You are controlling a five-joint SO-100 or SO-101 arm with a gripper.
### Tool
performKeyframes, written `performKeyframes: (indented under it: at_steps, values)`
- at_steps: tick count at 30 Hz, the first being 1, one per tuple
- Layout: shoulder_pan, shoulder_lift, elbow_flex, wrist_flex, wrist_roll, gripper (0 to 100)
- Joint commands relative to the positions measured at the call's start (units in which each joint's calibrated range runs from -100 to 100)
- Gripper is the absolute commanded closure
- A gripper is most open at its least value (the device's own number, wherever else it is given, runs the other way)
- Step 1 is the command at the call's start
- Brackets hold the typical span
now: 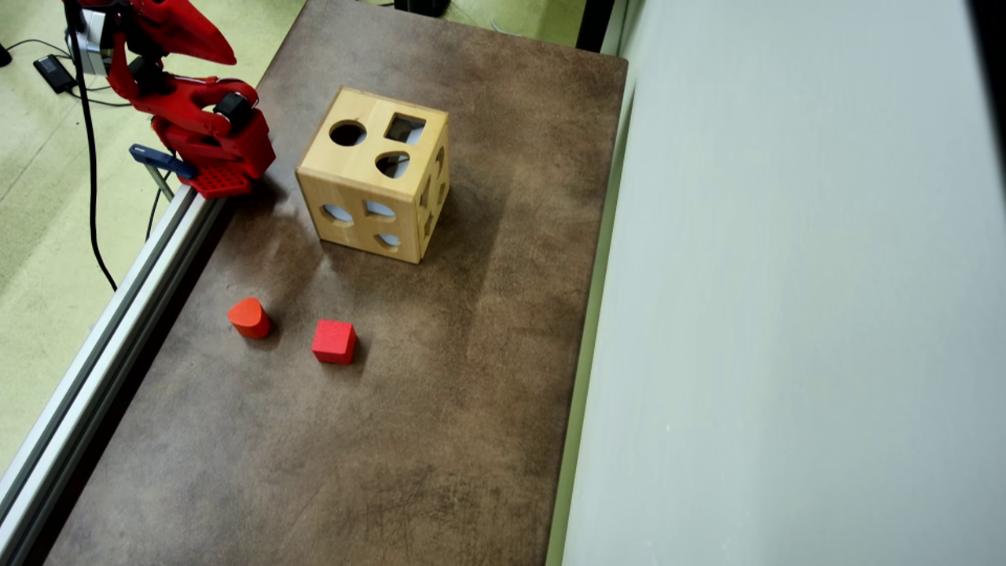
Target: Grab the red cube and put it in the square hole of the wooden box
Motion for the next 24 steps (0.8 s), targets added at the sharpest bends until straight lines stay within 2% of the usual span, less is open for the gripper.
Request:
performKeyframes:
  at_steps: [1,17,24]
  values:
    - [0.1,0.0,0.1,0.5,-0.2,98]
    - [0.5,0.5,0.1,0.5,-0.2,98]
    - [0.6,8.9,-0.4,0.4,0.0,98]
